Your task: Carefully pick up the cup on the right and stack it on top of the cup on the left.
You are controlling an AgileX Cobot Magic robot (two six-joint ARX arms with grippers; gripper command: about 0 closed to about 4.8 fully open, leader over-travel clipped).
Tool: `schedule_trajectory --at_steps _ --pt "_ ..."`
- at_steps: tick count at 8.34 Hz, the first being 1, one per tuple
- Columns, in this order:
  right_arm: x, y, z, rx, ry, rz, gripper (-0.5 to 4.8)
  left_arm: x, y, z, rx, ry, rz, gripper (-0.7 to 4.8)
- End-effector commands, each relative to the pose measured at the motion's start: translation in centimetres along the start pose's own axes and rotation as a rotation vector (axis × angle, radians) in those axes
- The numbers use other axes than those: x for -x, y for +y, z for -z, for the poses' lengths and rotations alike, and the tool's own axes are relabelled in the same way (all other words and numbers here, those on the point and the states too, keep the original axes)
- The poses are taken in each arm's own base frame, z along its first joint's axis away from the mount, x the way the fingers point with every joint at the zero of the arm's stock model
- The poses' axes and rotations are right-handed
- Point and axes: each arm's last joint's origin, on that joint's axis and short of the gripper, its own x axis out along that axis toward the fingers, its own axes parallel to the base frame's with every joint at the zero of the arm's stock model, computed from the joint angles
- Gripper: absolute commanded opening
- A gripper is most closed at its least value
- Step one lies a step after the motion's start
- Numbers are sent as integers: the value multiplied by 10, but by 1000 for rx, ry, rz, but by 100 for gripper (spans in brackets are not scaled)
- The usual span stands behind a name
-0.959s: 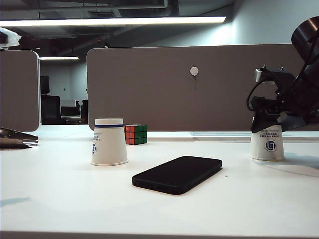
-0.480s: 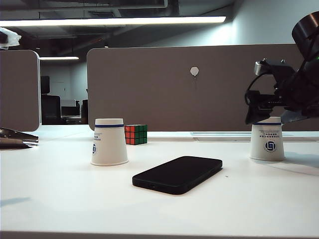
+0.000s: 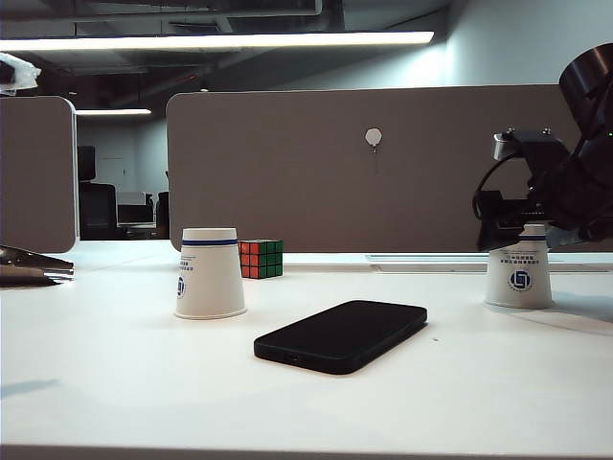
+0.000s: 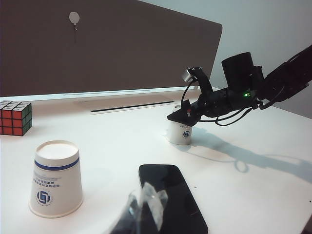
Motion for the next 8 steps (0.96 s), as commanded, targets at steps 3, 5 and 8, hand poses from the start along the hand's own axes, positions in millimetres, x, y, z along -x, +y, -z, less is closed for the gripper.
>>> schedule_trajectory --at_steps 3,5,8 --pt "0 0 -2 0 -8 1 422 0 -1 -2 -17 -13 8 -5" --pt "0 0 -2 0 -8 1 304 0 -1 -2 -17 -13 8 -5" --pt "0 2 -2 0 -2 -34 303 0 -1 -2 -17 -13 8 -5"
